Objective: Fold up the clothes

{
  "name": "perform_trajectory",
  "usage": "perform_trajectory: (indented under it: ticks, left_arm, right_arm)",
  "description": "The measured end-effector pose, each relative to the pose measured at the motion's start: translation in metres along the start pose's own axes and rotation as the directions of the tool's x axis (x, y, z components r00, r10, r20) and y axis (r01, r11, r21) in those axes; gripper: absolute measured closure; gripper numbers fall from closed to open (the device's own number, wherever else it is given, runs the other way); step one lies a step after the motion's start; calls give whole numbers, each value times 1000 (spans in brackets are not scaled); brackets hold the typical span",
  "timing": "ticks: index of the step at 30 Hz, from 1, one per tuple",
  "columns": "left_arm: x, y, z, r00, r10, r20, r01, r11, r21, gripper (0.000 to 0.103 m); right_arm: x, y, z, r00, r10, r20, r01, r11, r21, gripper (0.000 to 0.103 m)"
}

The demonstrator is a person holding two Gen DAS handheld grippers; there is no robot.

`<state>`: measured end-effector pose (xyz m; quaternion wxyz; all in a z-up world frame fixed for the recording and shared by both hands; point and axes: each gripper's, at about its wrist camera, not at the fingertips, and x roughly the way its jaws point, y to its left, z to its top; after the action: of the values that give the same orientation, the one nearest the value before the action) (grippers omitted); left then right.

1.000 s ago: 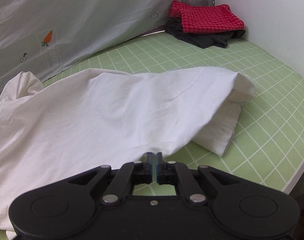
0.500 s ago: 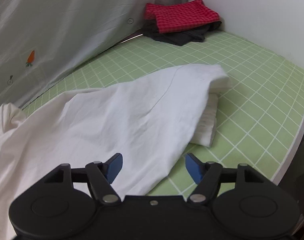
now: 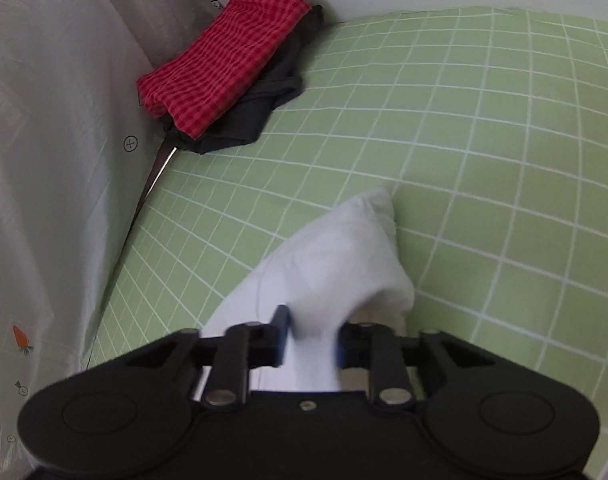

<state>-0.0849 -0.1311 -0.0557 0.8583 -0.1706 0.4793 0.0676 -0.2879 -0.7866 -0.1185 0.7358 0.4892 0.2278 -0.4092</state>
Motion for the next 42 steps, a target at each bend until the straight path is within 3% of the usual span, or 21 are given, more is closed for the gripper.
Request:
perform_trajectory:
  ticks: [2,5,7,9,11,12,13,16,17,19,21,23,26,29,35,42]
  left_arm:
    - [1,-11,-4,1000,-11,0,11,1000,9,49]
    - [5,-26,-9,1000,-17,-8,17,1000,19,49]
    - [7,-36,-12,1000,-20,-17,21,999,31,49]
    - [7,-42,-15,1000,-25,-17,26,998,50,49]
    - [9,-46,-18,999,-25,-25,27,997,72,49]
    - [10,-46,-19,999,-23,-31,25,997,78,49]
    - [11,-46,-20,999,-21,-37,24,996,83,49]
    - [13,-40,-20,999,-15,-49,19,996,84,49]
    - [13,-38,-20,999,-13,-51,17,996,84,49]
    - [10,-33,-19,999,-7,-47,11,996,83,49]
    - [6,-29,-17,999,-2,-36,5,996,85,44]
    - [3,-24,-14,1000,4,-26,-2,996,89,40]
    - [-1,-20,-8,1000,10,-18,-8,996,92,39]
    - [-3,-17,2,1000,12,2,-12,995,96,32]
    - [-1,-13,24,1000,14,23,-17,992,122,29]
    - [22,-22,59,1000,0,10,-2,985,171,28]
  right_arm:
    - [-8,20,16,992,120,23,-117,987,-106,100]
    - [-49,53,34,962,253,103,-217,936,-277,100]
    - [-88,70,43,924,346,163,-267,889,-372,100]
    - [-134,76,42,868,435,238,-294,838,-461,101]
    - [-163,70,36,847,439,300,-249,826,-506,100]
    - [-170,64,33,850,420,318,-218,830,-513,100]
    - [-166,52,30,875,361,324,-166,850,-500,100]
    - [-128,0,18,961,86,261,27,916,-401,95]
    - [-111,-19,14,976,-16,216,95,928,-361,95]
    - [-86,-51,3,979,-164,123,194,936,-295,86]
    - [-74,-73,-11,962,-263,71,272,933,-235,78]
    - [-77,-74,-19,955,-280,92,294,930,-221,57]
    - [-80,-61,-26,952,-275,137,302,921,-248,41]
    - [-78,-40,-32,954,-246,172,288,911,-296,24]
    - [-59,11,-56,977,-165,133,203,911,-360,19]
    - [-34,65,-101,990,-123,70,141,890,-433,17]
